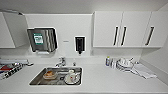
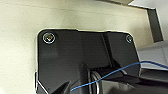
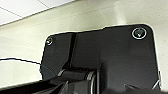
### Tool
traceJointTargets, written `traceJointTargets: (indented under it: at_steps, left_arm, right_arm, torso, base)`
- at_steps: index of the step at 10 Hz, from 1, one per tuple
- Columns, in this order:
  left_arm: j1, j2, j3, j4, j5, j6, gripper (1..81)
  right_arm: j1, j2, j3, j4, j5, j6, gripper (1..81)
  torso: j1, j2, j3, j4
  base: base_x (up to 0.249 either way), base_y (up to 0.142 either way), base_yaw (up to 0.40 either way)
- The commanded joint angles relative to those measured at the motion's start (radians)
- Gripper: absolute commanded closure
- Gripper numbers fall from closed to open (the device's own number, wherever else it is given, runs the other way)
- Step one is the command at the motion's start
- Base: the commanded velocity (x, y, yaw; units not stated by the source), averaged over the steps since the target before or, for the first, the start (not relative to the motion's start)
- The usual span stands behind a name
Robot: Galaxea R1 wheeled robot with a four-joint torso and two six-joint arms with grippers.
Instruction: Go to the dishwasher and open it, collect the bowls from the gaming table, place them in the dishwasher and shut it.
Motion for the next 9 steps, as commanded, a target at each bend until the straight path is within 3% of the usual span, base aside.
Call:
traceJointTargets:
  at_steps: [1, 2, 4, 5, 9]
  left_arm:
    - [-0.030, -0.050, 0.066, 0.005, -0.034, 0.008, 1.0]
    - [-0.016, -0.098, 0.137, 0.006, -0.120, 0.007, 1.0]
    - [-0.013, -0.188, 0.258, 0.006, -0.132, 0.007, 1.0]
    - [-0.010, -0.230, 0.309, 0.006, -0.132, 0.007, 1.0]
    - [0.008, -0.361, 0.449, 0.005, -0.168, 0.008, 1.0]
  right_arm:
    - [0.055, -0.093, 0.151, 0.010, -0.047, 0.003, 1.0]
    - [0.057, -0.140, 0.228, 0.012, -0.047, 0.006, 1.0]
    - [0.058, -0.221, 0.348, 0.012, -0.045, 0.017, 1.0]
    - [0.063, -0.259, 0.399, 0.012, -0.045, 0.017, 1.0]
    - [0.081, -0.383, 0.483, 0.015, -0.033, 0.070, 1.0]
  torso:
    - [0.064, -0.099, 0.000, 0.000]
    - [0.076, -0.118, 0.000, 0.000]
    - [0.113, -0.178, 0.000, 0.000]
    - [0.138, -0.218, -0.071, 0.000]
    - [0.207, -0.330, -0.172, 0.000]
  base:
    - [0.000, 0.000, 0.000]
    - [0.000, 0.000, 0.000]
    - [0.000, 0.000, 0.000]
    - [0.000, 0.000, 0.000]
    - [0.000, 0.000, 0.000]
